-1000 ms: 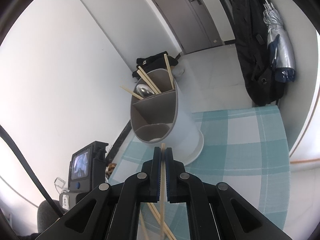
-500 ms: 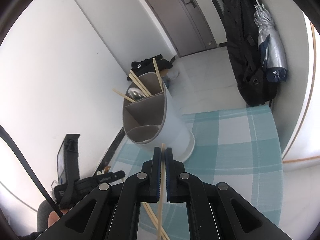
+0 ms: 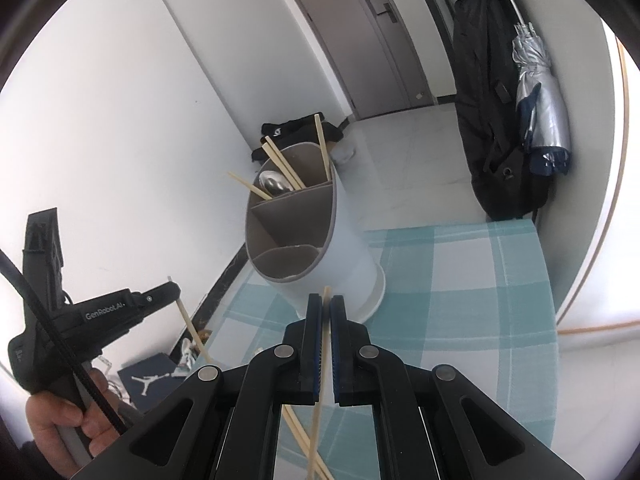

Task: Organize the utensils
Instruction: 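Lift the chopstick with the left gripper while the right gripper keeps its chopstick raised, then raise both held chopsticks up over the white caddy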

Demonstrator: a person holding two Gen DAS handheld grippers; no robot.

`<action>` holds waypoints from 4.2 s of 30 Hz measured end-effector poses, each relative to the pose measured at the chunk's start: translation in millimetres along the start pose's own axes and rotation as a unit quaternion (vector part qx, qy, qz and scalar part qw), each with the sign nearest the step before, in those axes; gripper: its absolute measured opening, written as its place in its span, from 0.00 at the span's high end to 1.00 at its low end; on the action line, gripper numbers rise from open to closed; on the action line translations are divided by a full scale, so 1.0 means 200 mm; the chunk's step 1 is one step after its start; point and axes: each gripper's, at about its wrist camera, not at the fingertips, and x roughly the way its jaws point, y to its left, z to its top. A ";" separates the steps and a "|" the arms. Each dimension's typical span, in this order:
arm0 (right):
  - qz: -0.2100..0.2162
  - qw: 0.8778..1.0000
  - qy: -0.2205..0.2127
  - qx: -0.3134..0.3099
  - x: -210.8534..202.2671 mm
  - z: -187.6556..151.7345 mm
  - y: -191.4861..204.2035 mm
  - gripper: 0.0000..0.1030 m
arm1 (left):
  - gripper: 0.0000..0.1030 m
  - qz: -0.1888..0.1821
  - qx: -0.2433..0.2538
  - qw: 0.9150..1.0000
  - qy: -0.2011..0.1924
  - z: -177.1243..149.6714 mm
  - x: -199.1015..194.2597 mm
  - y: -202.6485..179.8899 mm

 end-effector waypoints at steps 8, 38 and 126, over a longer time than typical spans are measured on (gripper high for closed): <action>-0.009 1.000 -0.009 -0.001 -0.05 -0.01 0.02 0.97 | 0.99 -0.009 0.048 0.999 -0.009 0.00 -0.09 -0.04; -0.020 0.995 -0.102 -0.015 -0.31 0.23 0.13 0.97 | 0.99 -0.096 0.033 0.994 -0.035 0.22 -0.29 -0.12; 0.012 0.996 -0.031 -0.083 0.31 0.70 0.10 0.89 | 0.91 -0.140 0.104 0.984 0.041 0.55 0.24 -0.24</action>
